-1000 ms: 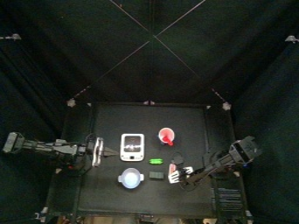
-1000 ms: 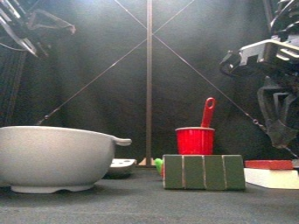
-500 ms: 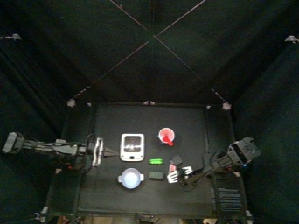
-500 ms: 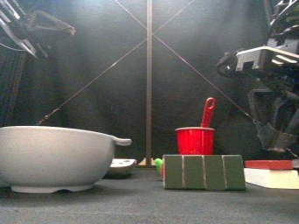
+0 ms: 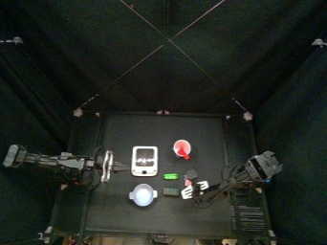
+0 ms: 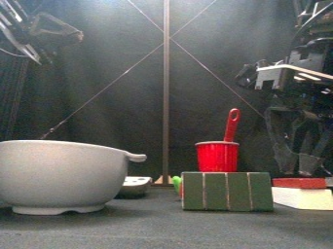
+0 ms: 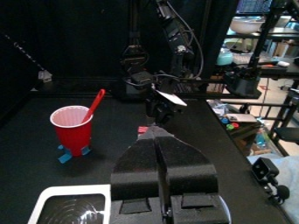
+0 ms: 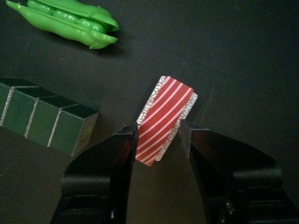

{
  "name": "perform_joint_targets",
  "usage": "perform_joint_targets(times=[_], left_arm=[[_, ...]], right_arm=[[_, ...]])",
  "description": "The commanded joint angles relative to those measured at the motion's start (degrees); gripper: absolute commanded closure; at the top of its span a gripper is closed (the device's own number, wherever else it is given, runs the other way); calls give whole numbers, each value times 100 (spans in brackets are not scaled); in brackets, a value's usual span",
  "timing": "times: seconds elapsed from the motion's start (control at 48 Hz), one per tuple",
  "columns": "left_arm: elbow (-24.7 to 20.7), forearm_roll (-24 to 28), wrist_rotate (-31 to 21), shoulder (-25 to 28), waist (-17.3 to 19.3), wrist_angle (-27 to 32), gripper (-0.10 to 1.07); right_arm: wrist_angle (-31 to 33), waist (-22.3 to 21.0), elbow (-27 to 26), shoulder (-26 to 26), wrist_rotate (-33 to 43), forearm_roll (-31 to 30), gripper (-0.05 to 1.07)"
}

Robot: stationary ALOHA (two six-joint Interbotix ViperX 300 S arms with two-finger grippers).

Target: Grab salmon sushi

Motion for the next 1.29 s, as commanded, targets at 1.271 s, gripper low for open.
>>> perform_joint_targets(times=[1.271], left_arm=[[-79, -9, 9, 26, 0, 62, 101]], right_arm=[[-220, -167, -70, 132, -35, 105, 42]])
